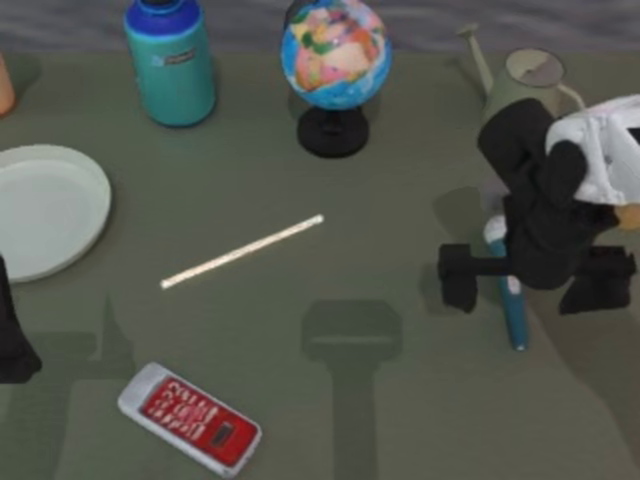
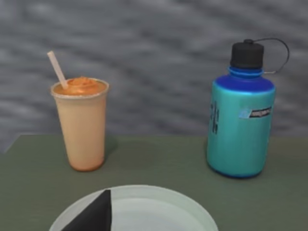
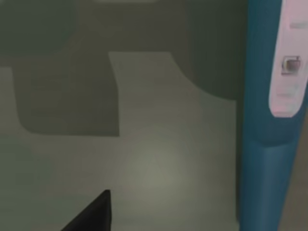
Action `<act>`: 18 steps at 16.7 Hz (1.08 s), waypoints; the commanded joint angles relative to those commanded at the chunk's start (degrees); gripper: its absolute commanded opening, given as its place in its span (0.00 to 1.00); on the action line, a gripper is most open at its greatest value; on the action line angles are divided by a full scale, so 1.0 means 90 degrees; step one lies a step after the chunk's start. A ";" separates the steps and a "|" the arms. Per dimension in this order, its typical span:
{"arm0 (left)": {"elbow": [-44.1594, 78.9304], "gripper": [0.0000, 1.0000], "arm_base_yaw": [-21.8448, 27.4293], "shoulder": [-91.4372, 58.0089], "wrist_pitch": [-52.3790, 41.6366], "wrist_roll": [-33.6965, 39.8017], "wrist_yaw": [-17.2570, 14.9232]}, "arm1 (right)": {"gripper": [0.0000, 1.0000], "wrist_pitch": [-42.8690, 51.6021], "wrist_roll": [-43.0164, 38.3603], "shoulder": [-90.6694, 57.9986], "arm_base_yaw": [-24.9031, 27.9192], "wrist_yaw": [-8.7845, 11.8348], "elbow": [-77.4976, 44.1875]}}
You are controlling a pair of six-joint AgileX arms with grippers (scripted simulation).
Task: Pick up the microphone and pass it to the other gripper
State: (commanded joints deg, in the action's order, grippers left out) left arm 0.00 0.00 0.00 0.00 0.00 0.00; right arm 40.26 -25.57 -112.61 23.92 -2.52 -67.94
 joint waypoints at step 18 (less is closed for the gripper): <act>0.0000 1.00 0.0000 0.0000 0.0000 0.0000 0.0000 | 0.32 -0.1224 0.0017 -0.0814 -0.0029 -0.0004 0.0422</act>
State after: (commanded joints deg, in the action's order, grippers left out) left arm 0.00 0.00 0.00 0.00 0.00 0.00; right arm 29.25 -25.41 -119.94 23.65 -2.56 -64.14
